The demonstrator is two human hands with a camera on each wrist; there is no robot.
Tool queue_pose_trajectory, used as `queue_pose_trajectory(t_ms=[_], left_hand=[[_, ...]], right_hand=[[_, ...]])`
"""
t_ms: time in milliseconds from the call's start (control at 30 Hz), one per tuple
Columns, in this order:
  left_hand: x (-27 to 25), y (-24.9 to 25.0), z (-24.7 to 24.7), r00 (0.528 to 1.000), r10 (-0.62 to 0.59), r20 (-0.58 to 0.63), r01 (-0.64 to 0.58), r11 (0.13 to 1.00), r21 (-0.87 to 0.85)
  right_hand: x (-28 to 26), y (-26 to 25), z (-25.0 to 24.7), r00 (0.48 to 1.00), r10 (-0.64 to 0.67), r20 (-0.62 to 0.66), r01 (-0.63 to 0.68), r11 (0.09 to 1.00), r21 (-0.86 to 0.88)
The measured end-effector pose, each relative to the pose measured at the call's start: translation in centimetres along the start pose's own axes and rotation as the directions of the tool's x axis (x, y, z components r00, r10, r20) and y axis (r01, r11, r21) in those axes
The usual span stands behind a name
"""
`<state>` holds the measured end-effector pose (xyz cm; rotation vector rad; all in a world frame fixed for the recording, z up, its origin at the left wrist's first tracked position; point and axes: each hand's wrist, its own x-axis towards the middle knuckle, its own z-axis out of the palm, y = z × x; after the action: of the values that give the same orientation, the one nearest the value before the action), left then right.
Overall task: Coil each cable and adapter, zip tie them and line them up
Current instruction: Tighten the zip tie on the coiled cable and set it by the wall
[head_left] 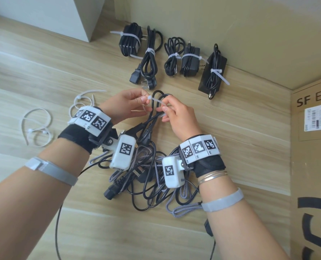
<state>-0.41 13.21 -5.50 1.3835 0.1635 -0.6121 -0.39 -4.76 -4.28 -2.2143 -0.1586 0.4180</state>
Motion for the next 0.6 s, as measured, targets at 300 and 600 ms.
queue_pose_trajectory(t_ms=[300, 600], left_hand=[[-0.07, 0.08, 0.00, 1.000, 0.000, 0.007, 0.000, 1.000, -0.016], [-0.08, 0.02, -0.05, 1.000, -0.002, 0.010, 0.002, 1.000, -0.006]], right_hand=[[-0.08, 0.02, 0.02, 1.000, -0.001, -0.004, 0.001, 1.000, -0.004], [-0.23, -0.09, -0.02, 1.000, -0.007, -0.016, 0.007, 1.000, 0.010]])
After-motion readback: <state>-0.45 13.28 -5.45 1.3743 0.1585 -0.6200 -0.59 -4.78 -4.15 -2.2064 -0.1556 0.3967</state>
